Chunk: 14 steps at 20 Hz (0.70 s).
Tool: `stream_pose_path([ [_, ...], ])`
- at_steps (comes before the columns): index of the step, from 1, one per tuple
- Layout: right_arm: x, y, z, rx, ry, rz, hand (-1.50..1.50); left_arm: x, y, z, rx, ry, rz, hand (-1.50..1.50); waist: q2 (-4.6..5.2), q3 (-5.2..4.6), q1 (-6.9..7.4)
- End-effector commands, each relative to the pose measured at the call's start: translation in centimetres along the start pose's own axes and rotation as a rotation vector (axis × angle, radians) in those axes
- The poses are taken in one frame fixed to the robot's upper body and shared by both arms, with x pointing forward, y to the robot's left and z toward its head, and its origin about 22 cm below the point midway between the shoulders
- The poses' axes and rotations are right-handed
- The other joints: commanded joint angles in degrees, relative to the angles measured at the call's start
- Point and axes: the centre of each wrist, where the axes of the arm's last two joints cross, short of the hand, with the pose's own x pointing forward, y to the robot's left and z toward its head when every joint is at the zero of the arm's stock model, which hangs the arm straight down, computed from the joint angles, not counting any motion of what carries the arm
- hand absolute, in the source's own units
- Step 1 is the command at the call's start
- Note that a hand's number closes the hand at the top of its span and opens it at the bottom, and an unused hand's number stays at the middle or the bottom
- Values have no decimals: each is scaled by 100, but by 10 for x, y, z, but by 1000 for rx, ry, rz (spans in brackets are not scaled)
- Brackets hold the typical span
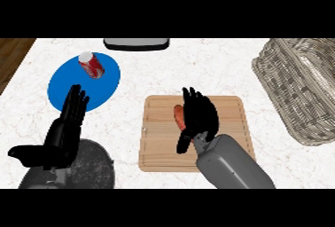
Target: Pick the sweet potato from the cutting board and place it in the basket
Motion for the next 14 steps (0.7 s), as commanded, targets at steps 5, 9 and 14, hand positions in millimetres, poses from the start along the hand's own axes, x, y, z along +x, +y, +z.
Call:
stream_pose_path([
  [5,-11,38,-9,46,40,11,-150,5,-3,-8,-15,13,-16,0,4,2,10],
  [9,-13,16,-10,51,41,-1,-150,11,-1,-15,20,8,3,0,0,1,-12],
  [14,-14,29,-28,50,41,18,-150,-13,9,8,-8,5,14,0,5,1,14],
])
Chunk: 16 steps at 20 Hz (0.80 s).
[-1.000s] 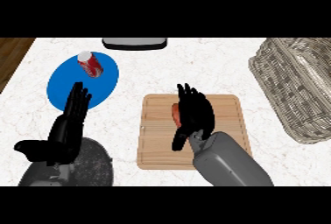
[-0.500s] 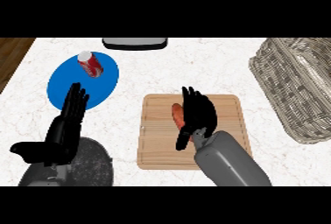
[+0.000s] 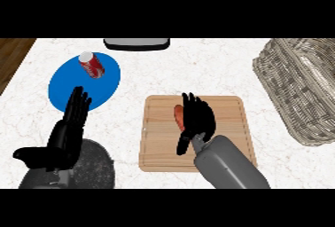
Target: Pick the sweet potato from the cutting board and place it in the basket
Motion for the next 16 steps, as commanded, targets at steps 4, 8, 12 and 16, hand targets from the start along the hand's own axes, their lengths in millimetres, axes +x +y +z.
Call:
stream_pose_path([
  [4,-15,21,-6,0,11,-13,-150,11,-5,5,15,-12,-5,0,-4,0,-12],
  [8,-14,20,-20,-6,31,-20,-150,-6,2,5,1,-4,-2,0,1,0,-2],
  [12,-11,4,-36,37,12,-16,150,-1,12,0,6,4,-4,0,3,0,2],
  [16,1,24,-31,64,-55,129,150,13,-13,-13,-26,5,5,0,15,1,29],
])
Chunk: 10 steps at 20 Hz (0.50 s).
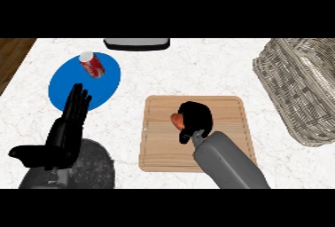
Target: Pick the sweet potato from the cutting board and place it in the basket
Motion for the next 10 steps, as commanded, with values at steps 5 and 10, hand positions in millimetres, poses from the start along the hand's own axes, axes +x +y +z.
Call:
stream_pose_path([
  [5,-2,22,3,7,-63,103,150,-3,2,-11,15,3,5,0,3,1,-26],
  [10,-48,-37,-47,-111,256,-44,150,0,3,4,-3,-11,4,0,55,2,107],
])
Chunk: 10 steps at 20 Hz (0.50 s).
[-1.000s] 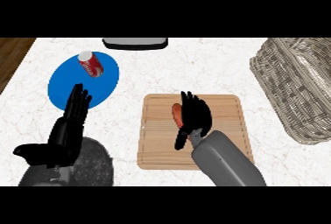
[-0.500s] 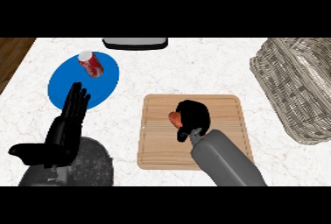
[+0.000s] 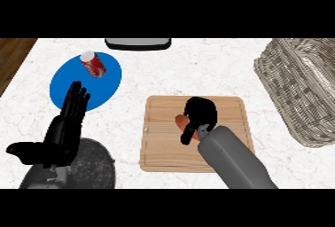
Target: Pick the sweet potato from the cutting board and place it in the basket
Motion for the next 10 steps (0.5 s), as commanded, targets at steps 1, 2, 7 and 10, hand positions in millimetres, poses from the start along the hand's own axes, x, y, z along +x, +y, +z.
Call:
stream_pose_path([
  [1,-54,-42,-40,-108,344,-160,150,5,-1,-3,7,-25,7,0,125,6,74],
  [2,-70,-56,-46,-135,459,-229,150,2,1,0,-12,-13,11,0,160,3,58],
  [7,-121,-105,-65,-261,792,-408,150,8,-4,-2,-54,-46,2,0,341,17,392],
  [10,-127,-134,-71,-355,898,-406,150,12,-18,-10,-92,-63,16,0,364,8,526],
])
